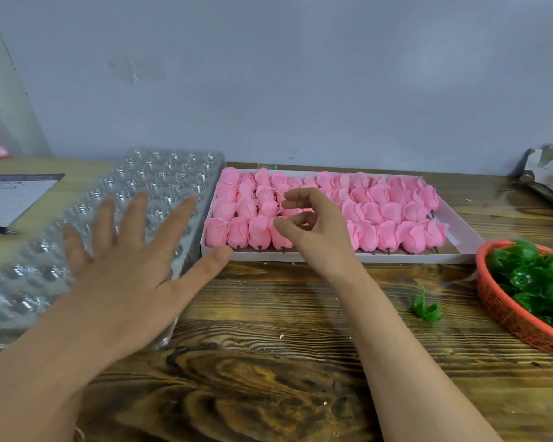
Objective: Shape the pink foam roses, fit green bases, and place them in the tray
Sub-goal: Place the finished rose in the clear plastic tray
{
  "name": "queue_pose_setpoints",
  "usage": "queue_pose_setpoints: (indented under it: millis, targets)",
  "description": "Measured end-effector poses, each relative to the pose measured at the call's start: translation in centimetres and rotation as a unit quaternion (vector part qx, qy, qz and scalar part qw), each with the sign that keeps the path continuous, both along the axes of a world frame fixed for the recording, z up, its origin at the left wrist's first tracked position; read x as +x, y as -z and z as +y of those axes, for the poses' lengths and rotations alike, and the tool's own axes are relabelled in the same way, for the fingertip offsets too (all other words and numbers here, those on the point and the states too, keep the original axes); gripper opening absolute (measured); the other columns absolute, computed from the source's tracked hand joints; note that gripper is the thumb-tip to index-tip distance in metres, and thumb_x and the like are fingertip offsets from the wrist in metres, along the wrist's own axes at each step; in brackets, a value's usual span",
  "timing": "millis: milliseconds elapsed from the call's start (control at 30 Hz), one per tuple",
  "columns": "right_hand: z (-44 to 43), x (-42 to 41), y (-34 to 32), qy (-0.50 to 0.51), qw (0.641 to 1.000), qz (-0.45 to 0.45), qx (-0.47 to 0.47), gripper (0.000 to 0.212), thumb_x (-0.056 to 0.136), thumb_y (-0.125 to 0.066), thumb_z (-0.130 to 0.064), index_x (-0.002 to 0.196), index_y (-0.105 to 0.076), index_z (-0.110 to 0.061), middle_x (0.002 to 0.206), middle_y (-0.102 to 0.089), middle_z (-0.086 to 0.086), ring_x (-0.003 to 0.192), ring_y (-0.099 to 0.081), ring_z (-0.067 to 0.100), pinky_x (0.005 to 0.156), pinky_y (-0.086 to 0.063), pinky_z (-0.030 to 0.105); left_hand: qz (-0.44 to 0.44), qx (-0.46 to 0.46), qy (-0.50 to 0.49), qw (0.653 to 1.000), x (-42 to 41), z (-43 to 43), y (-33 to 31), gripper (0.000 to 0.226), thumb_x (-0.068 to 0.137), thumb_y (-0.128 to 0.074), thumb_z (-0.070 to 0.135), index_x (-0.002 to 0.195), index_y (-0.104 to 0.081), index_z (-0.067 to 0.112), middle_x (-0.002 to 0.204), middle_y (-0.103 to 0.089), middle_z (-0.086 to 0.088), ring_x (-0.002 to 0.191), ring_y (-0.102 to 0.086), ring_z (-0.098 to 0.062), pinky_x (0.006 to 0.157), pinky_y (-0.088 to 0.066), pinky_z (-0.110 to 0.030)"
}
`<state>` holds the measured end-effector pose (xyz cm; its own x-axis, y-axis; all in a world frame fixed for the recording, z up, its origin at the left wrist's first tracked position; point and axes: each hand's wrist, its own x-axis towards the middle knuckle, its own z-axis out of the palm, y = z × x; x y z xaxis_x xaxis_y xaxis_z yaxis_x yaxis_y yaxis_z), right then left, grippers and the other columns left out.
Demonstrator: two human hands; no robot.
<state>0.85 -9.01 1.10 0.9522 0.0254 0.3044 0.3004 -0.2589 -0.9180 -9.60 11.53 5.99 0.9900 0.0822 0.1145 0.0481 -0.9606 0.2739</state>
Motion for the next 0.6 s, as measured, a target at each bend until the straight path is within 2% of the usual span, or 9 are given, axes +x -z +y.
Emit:
queue_pose_setpoints:
  millis: [67, 100, 167, 233, 300, 333, 400, 500, 600]
  targets:
    - [-0.1, 0.2, -0.1, 0.013, 1.000, -0.007, 0.008, 0.034, 0.083, -0.074, -0.012, 0.112, -0.059, -0.021, 0.105, -0.065, -0.008, 0.075, -0.059, 0.003, 0.069, -0.049, 0.016, -0.050, -0.007, 0.025, 0.998, 0.4, -1.5, -0.6, 0.099, 0.061, 0.001, 0.095, 0.150, -0.011, 0.053, 0.163, -0.003, 0.005, 0.150, 0.010, -0.019, 0.118, 0.006, -0.052]
    - [-0.2, 0.2, -0.1, 0.021, 1.000, -0.012, 0.017, 0.033, 0.083, -0.074, -0.010, 0.110, -0.059, -0.021, 0.104, -0.066, -0.008, 0.074, -0.058, 0.001, 0.067, -0.049, 0.014, -0.080, -0.027, 0.040, 0.996, 0.7, -2.5, -0.9, 0.092, 0.071, -0.012, 0.089, 0.151, -0.025, 0.044, 0.161, -0.015, 0.002, 0.149, -0.002, -0.019, 0.119, -0.004, -0.048]
    - [-0.3, 0.3, -0.1, 0.041, 0.998, -0.024, 0.043, 0.029, 0.083, -0.073, -0.006, 0.106, -0.060, -0.020, 0.099, -0.066, -0.007, 0.070, -0.057, -0.004, 0.066, -0.048, 0.012, -0.146, -0.108, 0.069, 0.981, 1.6, -4.4, -1.0, 0.067, 0.087, -0.038, 0.066, 0.141, -0.049, 0.029, 0.146, -0.042, -0.001, 0.138, -0.028, -0.018, 0.109, -0.022, -0.033]
    - [-0.6, 0.5, -0.2, 0.070, 0.994, -0.040, 0.068, 0.027, 0.083, -0.071, -0.003, 0.101, -0.060, -0.021, 0.095, -0.067, -0.005, 0.072, -0.057, 0.000, 0.067, -0.048, 0.012, -0.200, -0.197, 0.090, 0.956, 2.8, -6.4, -0.8, 0.038, 0.091, -0.054, 0.041, 0.122, -0.064, 0.020, 0.123, -0.058, 0.001, 0.116, -0.048, -0.013, 0.095, -0.034, -0.027]
    - [-1.1, 0.7, -0.4, 0.104, 0.989, -0.058, 0.089, 0.027, 0.083, -0.068, 0.000, 0.096, -0.060, -0.022, 0.091, -0.067, -0.003, 0.075, -0.059, 0.006, 0.068, -0.050, 0.014, -0.234, -0.261, 0.099, 0.931, 4.0, -8.4, -0.5, 0.013, 0.092, -0.060, 0.024, 0.099, -0.068, 0.017, 0.100, -0.063, 0.003, 0.093, -0.058, -0.011, 0.082, -0.047, -0.030]
    - [-1.4, 0.8, -0.5, 0.125, 0.985, -0.066, 0.100, 0.026, 0.084, -0.066, 0.001, 0.094, -0.060, -0.021, 0.089, -0.066, -0.002, 0.076, -0.059, 0.009, 0.069, -0.051, 0.015, -0.245, -0.288, 0.101, 0.920, 4.6, -9.3, -0.3, 0.008, 0.092, -0.061, 0.020, 0.090, -0.067, 0.016, 0.089, -0.063, 0.004, 0.083, -0.058, -0.008, 0.076, -0.048, -0.028]
    - [-2.2, 1.2, -0.7, 0.171, 0.975, -0.078, 0.117, 0.022, 0.085, -0.063, 0.002, 0.092, -0.061, -0.019, 0.085, -0.064, -0.002, 0.076, -0.059, 0.010, 0.070, -0.051, 0.017, -0.258, -0.330, 0.099, 0.903, 5.9, -10.7, 0.2, 0.013, 0.092, -0.060, 0.014, 0.079, -0.063, 0.015, 0.071, -0.057, 0.009, 0.067, -0.054, -0.001, 0.063, -0.043, -0.015]
    - [-3.8, 1.8, -0.8, 0.237, 0.957, -0.090, 0.142, 0.022, 0.088, -0.061, 0.000, 0.088, -0.060, -0.023, 0.086, -0.063, 0.000, 0.079, -0.059, 0.012, 0.071, -0.051, 0.016, -0.255, -0.384, 0.092, 0.883, 7.9, -12.1, 1.4, 0.017, 0.094, -0.057, 0.008, 0.078, -0.057, 0.015, 0.060, -0.048, 0.014, 0.058, -0.051, 0.005, 0.056, -0.039, -0.008]
    - [-5.5, 2.5, -0.6, 0.306, 0.933, -0.097, 0.161, 0.017, 0.089, -0.059, -0.002, 0.092, -0.060, -0.019, 0.087, -0.062, 0.001, 0.083, -0.060, 0.016, 0.076, -0.052, 0.022, -0.231, -0.427, 0.074, 0.871, 9.5, -12.8, 2.9, 0.014, 0.096, -0.054, 0.010, 0.082, -0.056, 0.014, 0.059, -0.049, 0.011, 0.053, -0.049, 0.003, 0.052, -0.037, -0.009]
